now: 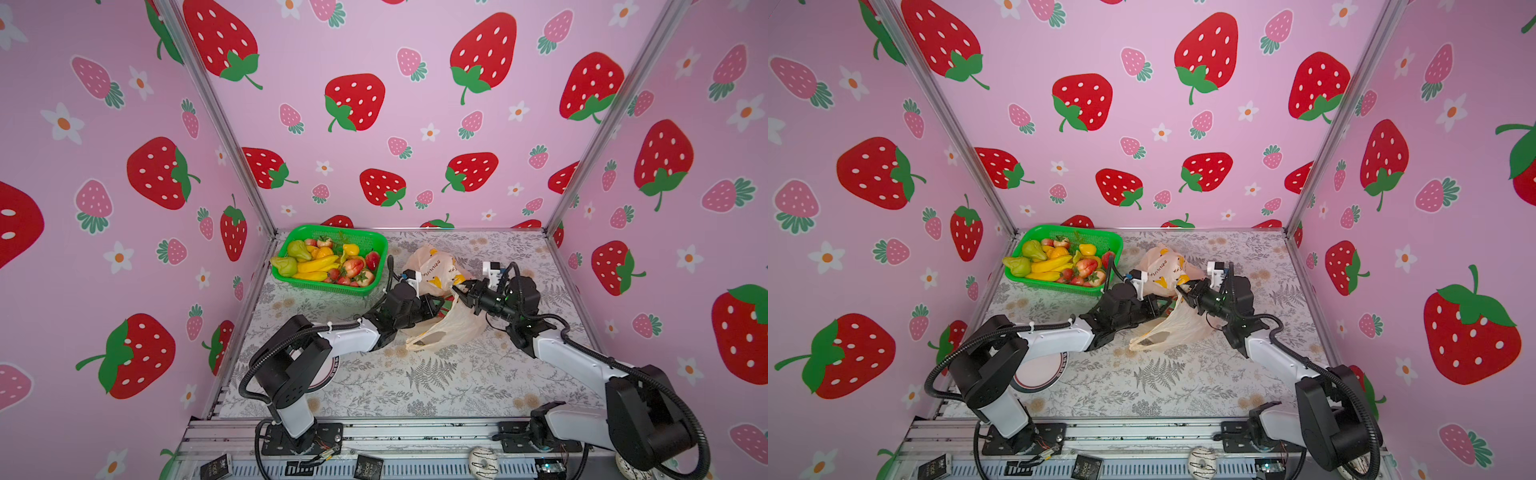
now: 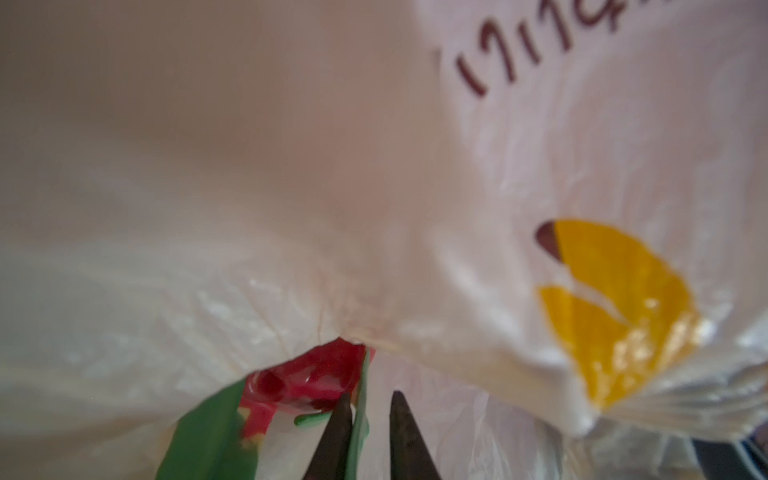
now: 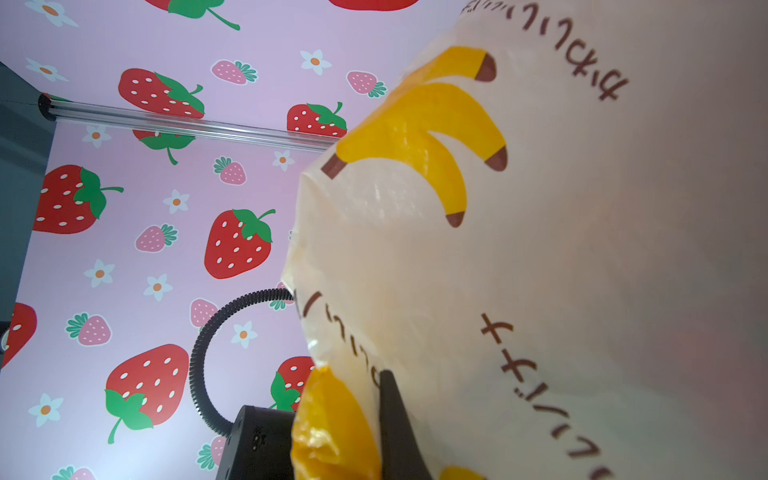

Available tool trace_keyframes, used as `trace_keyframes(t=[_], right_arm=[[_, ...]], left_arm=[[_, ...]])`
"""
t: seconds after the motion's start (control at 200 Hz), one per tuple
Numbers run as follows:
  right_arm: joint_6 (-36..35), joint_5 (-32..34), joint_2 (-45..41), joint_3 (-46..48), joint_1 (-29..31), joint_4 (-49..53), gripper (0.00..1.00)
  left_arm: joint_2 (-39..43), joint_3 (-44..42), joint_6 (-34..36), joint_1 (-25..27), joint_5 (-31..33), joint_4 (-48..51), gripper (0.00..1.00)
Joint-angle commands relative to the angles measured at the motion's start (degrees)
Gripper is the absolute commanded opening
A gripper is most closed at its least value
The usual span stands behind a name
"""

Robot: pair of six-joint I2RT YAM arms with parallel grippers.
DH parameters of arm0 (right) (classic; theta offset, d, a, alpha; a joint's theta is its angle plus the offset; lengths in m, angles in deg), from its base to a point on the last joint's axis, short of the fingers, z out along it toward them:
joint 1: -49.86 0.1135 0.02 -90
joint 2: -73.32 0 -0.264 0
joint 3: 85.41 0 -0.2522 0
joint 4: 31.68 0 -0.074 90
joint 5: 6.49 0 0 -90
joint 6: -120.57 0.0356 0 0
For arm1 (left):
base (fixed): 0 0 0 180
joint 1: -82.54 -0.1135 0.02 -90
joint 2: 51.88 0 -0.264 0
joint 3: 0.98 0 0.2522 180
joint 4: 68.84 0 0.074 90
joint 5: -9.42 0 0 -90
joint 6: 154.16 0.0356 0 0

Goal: Place the fake fruits into the plastic bag and tie a complex knot
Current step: 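Lower the dragon fruit into the bag and open the left gripper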

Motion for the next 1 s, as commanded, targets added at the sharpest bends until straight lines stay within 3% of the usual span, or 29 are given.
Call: trace_keyframes(t=[0.0,0.2,0.4,0.535,0.755,0.995], right_arm=[[-0.1,0.3,0.4,0.3,-0.7,-2.5,0.07],[-1.8,0.4,-0.2,1.5,-2.6,-1.6,0.07],[-2.7,0.3,-0.1,2.0,-3.2,-1.4,0.07],[-3.1,0.1,0.6,1.5,-3.3,-1.4,0.07],[-3.4,-0.5,1.0,1.0,-3.6,-1.5,0.07],[-3.5,-0.7,1.1,1.0,-4.0,-1.6,0.07]], left_arm=[[3.0,1.0,4.0,-0.1,-2.4,1.6,0.29],[14.7,-6.2,14.7,-1.5,-0.2,13.7,0.51],[27.6,-13.3,19.9,-4.6,8.5,25.7,0.71],[25.7,-12.8,18.3,-9.6,4.9,30.0,0.71],[16.0,-10.0,17.6,-9.9,1.8,28.4,0.70],[8.2,-8.6,16.9,-9.9,-2.7,22.0,0.54]])
